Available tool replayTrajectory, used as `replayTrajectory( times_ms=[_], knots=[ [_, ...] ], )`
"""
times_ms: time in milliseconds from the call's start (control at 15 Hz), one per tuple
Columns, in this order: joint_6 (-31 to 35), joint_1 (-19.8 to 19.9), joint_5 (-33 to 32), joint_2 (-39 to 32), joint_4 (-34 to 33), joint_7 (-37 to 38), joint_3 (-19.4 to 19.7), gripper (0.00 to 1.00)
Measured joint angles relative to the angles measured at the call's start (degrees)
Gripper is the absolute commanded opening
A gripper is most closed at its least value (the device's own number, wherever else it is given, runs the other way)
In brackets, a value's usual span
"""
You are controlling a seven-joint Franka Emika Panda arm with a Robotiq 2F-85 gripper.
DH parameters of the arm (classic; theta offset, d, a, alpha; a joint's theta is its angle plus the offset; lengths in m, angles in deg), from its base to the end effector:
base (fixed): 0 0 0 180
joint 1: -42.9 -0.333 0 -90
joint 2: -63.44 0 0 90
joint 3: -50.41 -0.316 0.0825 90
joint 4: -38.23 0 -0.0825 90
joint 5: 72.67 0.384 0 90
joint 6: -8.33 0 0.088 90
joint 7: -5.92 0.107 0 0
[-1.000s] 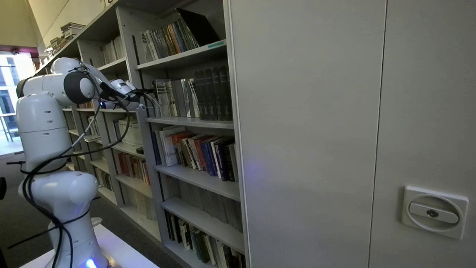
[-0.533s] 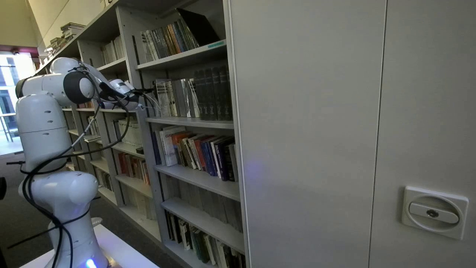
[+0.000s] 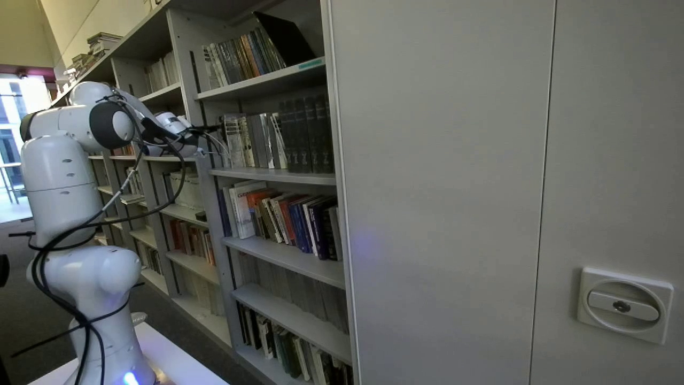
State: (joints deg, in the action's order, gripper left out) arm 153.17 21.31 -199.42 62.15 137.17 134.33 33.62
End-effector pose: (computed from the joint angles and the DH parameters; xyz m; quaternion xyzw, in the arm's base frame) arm 0.4795 0.3878 0.6301 -0.6342 -0.0443 -0.7673 0.0841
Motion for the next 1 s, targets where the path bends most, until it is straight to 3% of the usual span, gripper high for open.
replayTrajectory(
  times_ms=[600,1000],
  knots=[
    [-0.1,0.0,-0.5,1.4,0.0,1.2,-0.4,1.00],
    [-3.4,0.0,-8.1,2.4,0.0,4.4,-1.6,1.00]
  ],
)
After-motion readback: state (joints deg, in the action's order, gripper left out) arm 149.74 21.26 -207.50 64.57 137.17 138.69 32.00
